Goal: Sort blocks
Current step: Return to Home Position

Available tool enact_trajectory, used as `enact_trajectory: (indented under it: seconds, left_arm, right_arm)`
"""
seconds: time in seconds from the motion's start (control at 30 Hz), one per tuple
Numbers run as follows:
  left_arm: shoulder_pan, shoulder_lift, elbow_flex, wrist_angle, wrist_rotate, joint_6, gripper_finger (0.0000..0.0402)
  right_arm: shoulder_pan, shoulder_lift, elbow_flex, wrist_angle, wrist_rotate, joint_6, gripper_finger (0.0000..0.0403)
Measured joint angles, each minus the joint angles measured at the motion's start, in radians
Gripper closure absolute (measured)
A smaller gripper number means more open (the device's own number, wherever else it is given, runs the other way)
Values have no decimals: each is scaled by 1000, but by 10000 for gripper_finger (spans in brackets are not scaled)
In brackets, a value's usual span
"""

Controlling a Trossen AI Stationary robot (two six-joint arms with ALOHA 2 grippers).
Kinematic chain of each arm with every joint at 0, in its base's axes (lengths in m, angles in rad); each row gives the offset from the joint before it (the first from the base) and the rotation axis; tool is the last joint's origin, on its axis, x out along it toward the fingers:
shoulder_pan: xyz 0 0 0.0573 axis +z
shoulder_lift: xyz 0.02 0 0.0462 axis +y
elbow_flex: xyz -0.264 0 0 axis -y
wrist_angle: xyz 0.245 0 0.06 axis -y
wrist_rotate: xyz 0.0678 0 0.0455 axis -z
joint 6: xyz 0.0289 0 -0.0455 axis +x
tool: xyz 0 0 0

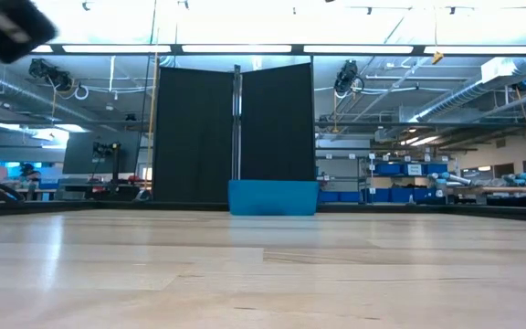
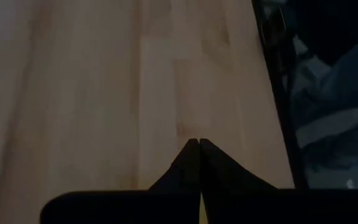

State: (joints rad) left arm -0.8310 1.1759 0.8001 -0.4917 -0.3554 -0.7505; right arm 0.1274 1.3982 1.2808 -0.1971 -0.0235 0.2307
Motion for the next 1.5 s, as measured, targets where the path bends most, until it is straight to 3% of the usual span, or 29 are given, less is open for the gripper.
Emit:
enact_trajectory:
  seconds: [0.13, 0.37, 0.63, 0.87, 1.07, 1.5]
  left_arm:
    - [105, -6, -1, 82, 9, 152, 400]
    - [314, -6, -72, 376, 190, 319, 401]
    - [553, -6, -163, 743, 310, 485, 401]
    - [785, -4, -167, 801, 455, 596, 401]
    - [936, 36, -167, 955, 576, 638, 401]
    - [997, 45, -167, 905, 566, 690, 401]
  right_arm:
    - [-13, -16, 0, -30, -23, -14, 396]
    - [-33, -84, -30, -53, -24, -59, 396]
    - [-64, -192, -186, 26, -24, -49, 396]
    - [-109, -314, -333, 118, -24, -28, 396]
    - [-148, -403, -471, 219, -23, -46, 396]
    - [-185, -581, -742, 306, 5, -27, 396]
